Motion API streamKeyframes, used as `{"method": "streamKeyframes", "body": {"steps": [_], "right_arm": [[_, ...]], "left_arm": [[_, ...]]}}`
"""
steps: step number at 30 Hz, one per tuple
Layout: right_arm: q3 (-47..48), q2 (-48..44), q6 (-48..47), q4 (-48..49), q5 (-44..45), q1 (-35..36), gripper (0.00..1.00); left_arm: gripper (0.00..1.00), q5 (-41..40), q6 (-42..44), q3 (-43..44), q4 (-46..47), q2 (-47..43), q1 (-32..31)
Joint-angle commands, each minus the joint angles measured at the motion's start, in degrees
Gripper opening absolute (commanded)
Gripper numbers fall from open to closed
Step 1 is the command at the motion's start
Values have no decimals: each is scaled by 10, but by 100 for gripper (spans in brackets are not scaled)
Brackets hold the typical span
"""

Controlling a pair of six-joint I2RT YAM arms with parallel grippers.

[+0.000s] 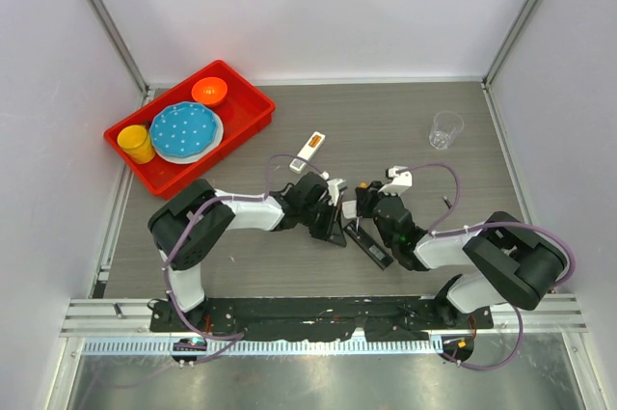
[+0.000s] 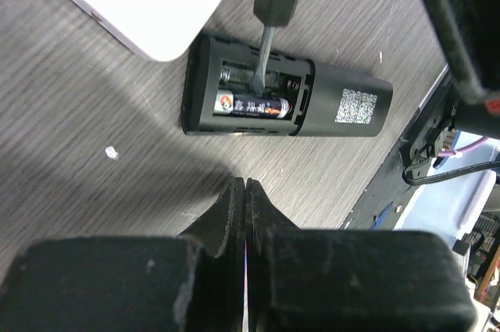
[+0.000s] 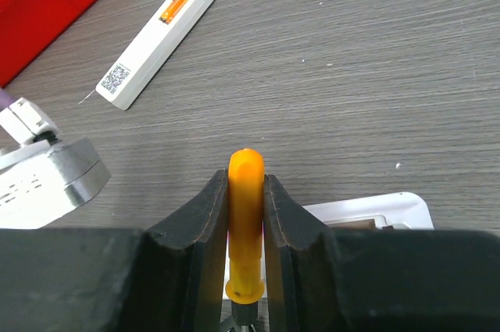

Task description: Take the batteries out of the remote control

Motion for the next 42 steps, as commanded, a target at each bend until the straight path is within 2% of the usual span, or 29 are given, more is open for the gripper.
{"method": "streamKeyframes", "body": {"steps": [1,6,13,21,30,36,42], "right_arm": [[13,2,11,7,-15,4,1],[29,-20,37,-54,-38,3,1],[58,0,61,-103,-76,-6,1],[40,35,172,-68,-214,-112,1],[66,37,186,-121,-201,-111,1],[41,-21,146,-139,-133,-94,1],[6,-111,94,-134,-17,-50,1]], "left_arm": [[0,-28,-1,26,-22,13,3],[0,-63,-4,49,-51,29,4],[0,-89,-11,75,-75,54,3],[0,-92,-26,70,-64,54,3],[0,-93,-42,60,-44,51,-7],[0,-92,-47,55,-37,47,-8],[0,-86,-58,47,-20,39,-13]]}}
